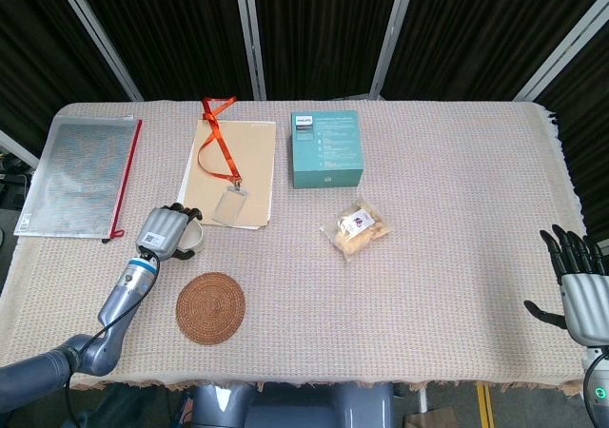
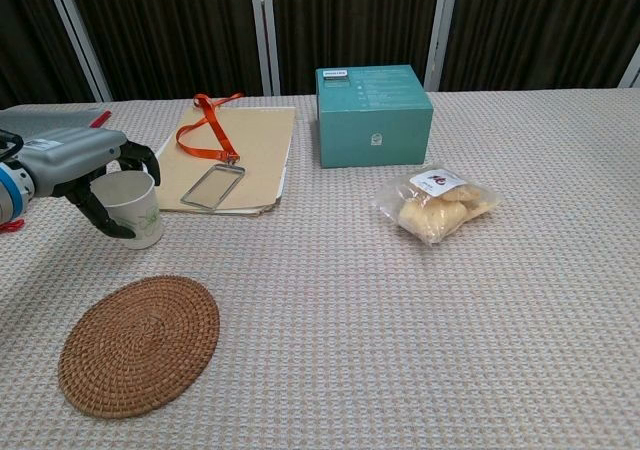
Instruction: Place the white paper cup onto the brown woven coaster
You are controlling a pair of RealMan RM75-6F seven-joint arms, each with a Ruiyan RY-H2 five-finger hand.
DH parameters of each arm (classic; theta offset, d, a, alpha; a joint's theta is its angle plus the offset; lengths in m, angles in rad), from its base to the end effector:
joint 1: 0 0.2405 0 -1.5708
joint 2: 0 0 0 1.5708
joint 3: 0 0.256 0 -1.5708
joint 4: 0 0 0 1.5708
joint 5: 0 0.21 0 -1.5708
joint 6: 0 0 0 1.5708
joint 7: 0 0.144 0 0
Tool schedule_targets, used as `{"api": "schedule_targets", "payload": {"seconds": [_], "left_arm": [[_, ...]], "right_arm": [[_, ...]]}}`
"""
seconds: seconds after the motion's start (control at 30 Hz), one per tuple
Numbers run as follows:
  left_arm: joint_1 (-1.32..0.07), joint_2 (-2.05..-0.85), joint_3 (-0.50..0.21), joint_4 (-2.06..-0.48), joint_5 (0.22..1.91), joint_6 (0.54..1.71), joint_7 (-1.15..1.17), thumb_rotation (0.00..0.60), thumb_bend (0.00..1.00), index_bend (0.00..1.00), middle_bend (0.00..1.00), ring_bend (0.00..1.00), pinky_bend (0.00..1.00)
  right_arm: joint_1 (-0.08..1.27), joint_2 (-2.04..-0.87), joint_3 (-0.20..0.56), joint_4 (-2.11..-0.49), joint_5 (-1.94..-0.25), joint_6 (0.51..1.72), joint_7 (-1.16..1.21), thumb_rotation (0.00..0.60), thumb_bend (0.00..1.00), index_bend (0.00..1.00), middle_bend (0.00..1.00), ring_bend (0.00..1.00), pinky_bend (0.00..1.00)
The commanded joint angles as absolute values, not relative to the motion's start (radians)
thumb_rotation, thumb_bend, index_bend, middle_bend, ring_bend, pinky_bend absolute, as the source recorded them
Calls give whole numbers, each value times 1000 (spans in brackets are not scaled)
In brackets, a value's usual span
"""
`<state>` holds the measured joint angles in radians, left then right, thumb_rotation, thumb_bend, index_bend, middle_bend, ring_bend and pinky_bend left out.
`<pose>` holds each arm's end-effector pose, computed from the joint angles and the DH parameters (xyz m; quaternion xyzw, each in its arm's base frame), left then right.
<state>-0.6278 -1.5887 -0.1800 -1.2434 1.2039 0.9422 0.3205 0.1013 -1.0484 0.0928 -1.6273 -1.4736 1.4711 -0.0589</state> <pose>-0.2216 0.3517 -0.0083 -0.7342 -0.3542 -0.3130 0.4874 -0.3098 -0.1952 0.1863 0.6029 -0.3454 0.3675 0.6182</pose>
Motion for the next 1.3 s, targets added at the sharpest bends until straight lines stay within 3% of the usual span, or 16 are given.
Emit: {"api": "schedule_targets", "payload": {"seconds": [0.03,0.2,0.37,0.7,0.93,1.17,1.3], "left_arm": [[-623,-1575,-178,-1263,1207,955,316,600,153,371,463,314,454],[-607,-1524,-181,-1341,1220,983,278,600,152,373,464,314,454],[-576,-1406,-166,-1513,1274,1023,221,600,152,372,463,314,453],[-522,-1204,-25,-1816,1369,997,252,600,144,369,455,313,450],[-501,-1225,38,-1851,1373,993,345,600,145,361,453,313,451],[-500,-1323,32,-1786,1351,1008,419,600,133,361,452,313,451],[-506,-1364,30,-1757,1330,992,427,600,71,329,401,274,428]], "right_arm": [[102,-1049,92,-1629,-1476,1470,-58,600,0,0,0,0,0],[104,-1047,89,-1634,-1483,1468,-56,600,0,0,0,0,0],[102,-1041,86,-1644,-1492,1472,-47,600,0,0,0,0,0],[92,-1026,75,-1666,-1511,1485,-37,600,0,0,0,0,0],[87,-1020,71,-1671,-1515,1489,-32,600,0,0,0,0,0],[87,-1019,73,-1671,-1512,1489,-32,600,0,0,0,0,0],[88,-1018,76,-1668,-1506,1487,-27,600,0,0,0,0,0]]}}
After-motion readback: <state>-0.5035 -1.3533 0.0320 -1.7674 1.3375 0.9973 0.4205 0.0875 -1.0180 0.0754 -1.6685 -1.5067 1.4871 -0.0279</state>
